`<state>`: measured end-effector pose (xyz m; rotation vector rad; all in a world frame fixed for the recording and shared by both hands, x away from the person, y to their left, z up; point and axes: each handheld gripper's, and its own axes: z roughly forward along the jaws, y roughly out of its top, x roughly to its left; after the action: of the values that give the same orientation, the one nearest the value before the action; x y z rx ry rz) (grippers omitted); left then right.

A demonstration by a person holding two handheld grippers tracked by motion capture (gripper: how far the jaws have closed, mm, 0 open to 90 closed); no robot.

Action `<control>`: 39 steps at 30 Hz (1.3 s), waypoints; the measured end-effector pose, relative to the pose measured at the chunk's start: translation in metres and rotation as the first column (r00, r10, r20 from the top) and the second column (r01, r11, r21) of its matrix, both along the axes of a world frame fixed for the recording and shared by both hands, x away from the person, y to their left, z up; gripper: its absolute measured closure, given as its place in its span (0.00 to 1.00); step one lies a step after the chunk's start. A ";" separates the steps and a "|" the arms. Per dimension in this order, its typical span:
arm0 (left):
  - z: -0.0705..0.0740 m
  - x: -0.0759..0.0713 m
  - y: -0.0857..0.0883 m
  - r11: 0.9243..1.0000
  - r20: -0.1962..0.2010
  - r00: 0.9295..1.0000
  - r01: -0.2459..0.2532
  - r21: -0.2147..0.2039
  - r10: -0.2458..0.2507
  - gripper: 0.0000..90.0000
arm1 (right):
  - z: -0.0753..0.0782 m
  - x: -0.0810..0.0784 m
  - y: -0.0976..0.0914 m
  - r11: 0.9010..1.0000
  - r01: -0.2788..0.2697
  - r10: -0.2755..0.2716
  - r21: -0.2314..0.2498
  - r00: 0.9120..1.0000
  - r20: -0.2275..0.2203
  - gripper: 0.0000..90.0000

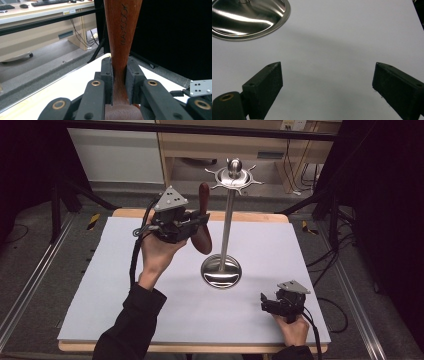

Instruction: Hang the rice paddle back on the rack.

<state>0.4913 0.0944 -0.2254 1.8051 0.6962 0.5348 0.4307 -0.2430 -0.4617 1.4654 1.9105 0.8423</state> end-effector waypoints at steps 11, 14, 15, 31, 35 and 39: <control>0.001 0.004 -0.006 1.000 -0.007 1.000 0.001 0.008 -0.001 0.86 | 0.001 0.000 0.000 1.000 -0.005 0.005 0.003 1.000 0.002 0.11; 0.001 0.005 -0.008 1.000 -0.010 1.000 0.003 0.008 -0.002 0.86 | 0.001 -0.001 0.000 1.000 -0.003 0.003 0.006 1.000 0.002 0.11; 0.001 0.006 -0.008 1.000 -0.011 1.000 0.003 0.007 -0.003 0.86 | 0.001 -0.001 0.000 1.000 0.000 0.000 0.009 1.000 0.000 0.11; 0.011 0.026 -0.001 0.977 0.154 0.985 0.048 0.206 -0.081 0.86 | 0.001 -0.001 0.000 1.000 -0.003 0.003 0.002 1.000 0.005 0.11; 0.011 0.030 -0.003 0.975 0.152 0.984 0.057 0.213 -0.091 0.86 | 0.001 -0.001 -0.001 1.000 -0.001 0.001 0.005 1.000 0.005 0.11; 0.010 0.033 -0.005 0.974 0.148 0.985 0.061 0.217 -0.094 0.86 | 0.001 -0.001 -0.001 1.000 -0.002 0.002 0.006 1.000 0.004 0.11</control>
<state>0.5241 0.0894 -0.2149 1.9545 0.4722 0.7124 0.4297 -0.2439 -0.4603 1.4646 1.9081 0.8519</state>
